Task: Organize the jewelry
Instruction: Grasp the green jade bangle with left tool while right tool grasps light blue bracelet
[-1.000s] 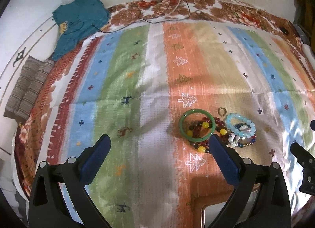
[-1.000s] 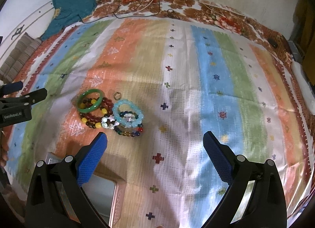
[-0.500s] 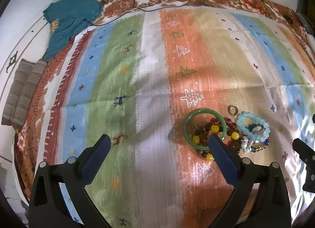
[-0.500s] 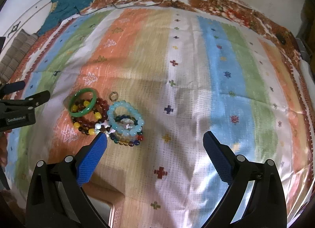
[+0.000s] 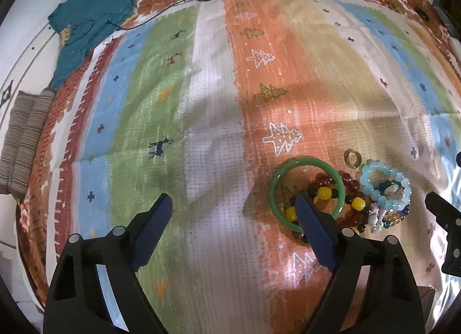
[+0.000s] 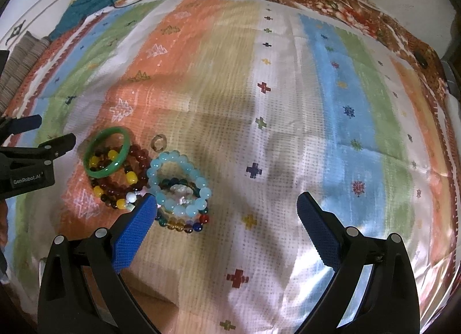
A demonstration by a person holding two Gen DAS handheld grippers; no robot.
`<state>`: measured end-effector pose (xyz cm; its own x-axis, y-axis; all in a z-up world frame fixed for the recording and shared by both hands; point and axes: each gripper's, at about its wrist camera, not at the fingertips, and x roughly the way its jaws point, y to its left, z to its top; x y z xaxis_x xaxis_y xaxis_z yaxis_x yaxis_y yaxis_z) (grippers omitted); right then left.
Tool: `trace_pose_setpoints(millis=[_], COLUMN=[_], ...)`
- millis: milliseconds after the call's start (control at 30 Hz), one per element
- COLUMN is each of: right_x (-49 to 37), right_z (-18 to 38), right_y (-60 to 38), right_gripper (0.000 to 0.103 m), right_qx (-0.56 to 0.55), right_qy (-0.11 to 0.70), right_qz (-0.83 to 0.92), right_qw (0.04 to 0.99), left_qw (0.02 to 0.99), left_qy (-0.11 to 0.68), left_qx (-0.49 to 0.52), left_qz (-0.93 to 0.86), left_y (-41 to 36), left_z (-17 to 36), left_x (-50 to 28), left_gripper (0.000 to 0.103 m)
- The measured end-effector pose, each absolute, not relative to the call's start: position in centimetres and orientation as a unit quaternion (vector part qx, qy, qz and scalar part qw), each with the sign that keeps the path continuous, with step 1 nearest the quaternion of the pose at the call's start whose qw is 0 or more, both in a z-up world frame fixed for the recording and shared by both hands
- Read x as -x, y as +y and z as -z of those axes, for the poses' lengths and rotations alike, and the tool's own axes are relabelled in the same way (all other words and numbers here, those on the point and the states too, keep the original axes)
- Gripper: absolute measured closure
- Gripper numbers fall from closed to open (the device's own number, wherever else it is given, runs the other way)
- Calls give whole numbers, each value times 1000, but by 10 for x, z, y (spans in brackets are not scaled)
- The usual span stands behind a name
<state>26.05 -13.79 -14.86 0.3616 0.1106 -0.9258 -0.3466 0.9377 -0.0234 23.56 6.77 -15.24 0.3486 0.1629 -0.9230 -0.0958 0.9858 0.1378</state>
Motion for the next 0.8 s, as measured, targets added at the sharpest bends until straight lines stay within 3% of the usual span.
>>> trace_pose_setpoints(millis=[433,733,800], right_x=[-280,-285,-284], right_z=[176,191,192], right_y=[-120,-114,-112], right_gripper=[16,40,47], right_qx=[129,144,147], right_qy=[565,574,575], right_qz=[-137,-139,-143], right_qw=[804,794,792], left_qw=[805,793,793], left_qy=[585,603,603], left_qx=[-63,-69,-65], left_qz=[-70,-58,-54], left_y=[61,59,59], left_z=[178,196,196], left_x=[-254,-259,-259], left_gripper=[34,49,58])
